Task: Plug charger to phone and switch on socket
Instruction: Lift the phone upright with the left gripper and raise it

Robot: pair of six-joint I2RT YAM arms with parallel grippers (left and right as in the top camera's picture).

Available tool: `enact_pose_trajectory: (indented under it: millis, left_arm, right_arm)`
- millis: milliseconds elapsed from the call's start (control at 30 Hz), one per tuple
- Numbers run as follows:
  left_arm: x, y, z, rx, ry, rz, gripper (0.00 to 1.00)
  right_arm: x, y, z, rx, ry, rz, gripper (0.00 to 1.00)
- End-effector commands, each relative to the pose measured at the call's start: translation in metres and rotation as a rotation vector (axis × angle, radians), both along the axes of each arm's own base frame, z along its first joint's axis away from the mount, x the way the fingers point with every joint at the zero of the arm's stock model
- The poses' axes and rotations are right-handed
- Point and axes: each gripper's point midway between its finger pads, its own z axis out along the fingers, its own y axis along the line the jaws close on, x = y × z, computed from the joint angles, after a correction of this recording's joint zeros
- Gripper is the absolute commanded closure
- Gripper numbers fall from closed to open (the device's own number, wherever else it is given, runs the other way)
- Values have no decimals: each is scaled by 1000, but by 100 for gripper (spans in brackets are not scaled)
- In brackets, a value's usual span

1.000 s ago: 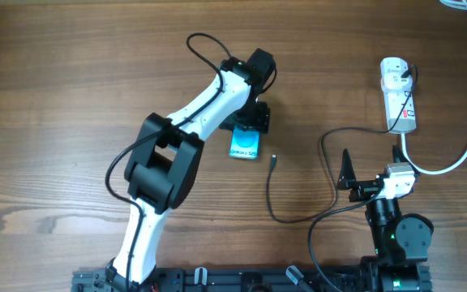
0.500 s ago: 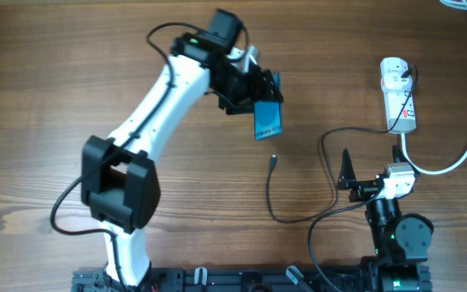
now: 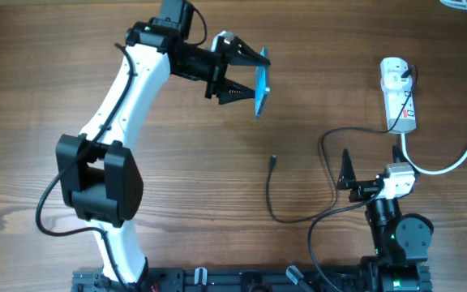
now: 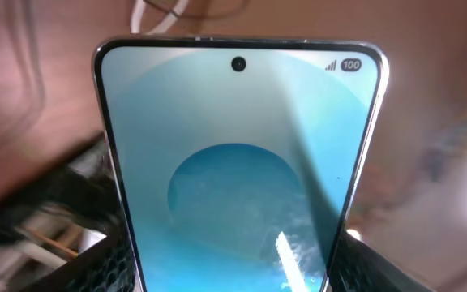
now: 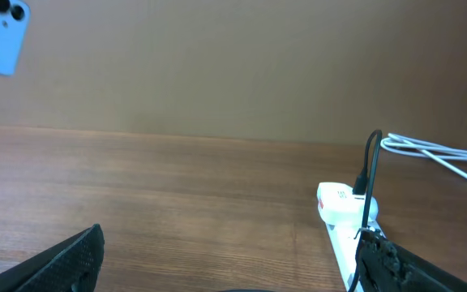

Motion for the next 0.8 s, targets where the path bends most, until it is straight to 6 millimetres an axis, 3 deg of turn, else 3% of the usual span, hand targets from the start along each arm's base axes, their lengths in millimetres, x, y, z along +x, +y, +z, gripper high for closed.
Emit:
enact_pose_trajectory:
  millis: [0, 167, 767]
  left_arm:
    - [-7, 11, 47, -135, 138, -16, 31]
    - [-3, 17, 49, -118, 283, 7, 34]
    - [-3, 17, 49, -115, 296, 9, 36]
  right_arm:
    - [0, -1, 1, -17, -6, -6, 0]
    - [0, -1, 1, -17, -6, -6, 0]
    - [0, -1, 1, -17, -7, -6, 0]
